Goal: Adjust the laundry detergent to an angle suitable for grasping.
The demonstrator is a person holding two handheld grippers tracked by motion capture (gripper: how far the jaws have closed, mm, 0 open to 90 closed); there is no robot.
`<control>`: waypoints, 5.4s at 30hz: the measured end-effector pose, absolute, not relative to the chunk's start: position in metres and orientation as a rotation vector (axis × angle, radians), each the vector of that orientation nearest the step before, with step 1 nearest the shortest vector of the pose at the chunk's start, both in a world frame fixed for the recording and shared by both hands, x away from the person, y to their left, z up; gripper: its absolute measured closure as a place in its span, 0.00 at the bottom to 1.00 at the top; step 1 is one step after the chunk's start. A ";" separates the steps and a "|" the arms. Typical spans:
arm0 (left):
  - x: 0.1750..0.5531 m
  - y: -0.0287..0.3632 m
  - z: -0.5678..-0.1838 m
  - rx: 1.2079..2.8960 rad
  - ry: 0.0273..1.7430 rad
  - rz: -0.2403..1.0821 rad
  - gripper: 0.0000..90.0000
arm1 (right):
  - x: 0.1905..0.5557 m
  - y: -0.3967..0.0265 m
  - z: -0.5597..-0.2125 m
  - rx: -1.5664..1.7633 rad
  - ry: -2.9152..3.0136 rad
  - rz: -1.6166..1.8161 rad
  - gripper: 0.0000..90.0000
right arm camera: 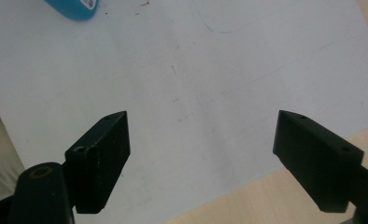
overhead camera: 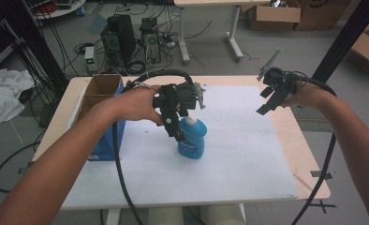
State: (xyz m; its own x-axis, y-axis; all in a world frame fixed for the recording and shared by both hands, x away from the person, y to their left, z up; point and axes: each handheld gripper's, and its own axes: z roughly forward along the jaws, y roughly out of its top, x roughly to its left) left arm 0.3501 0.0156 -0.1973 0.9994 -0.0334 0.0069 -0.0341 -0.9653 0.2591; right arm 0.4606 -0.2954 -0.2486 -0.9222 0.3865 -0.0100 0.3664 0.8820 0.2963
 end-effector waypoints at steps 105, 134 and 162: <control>0.378 0.077 -0.210 2.905 0.146 0.075 0.22 | 0.370 -0.142 -0.341 0.513 2.655 1.268 0.45; 0.379 0.074 -0.213 2.907 0.152 0.074 0.24 | 0.359 -0.157 -0.329 0.139 2.804 1.366 0.46; 0.380 0.072 -0.215 2.920 0.160 0.071 0.24 | 0.370 -0.156 -0.341 -0.108 2.869 1.438 0.46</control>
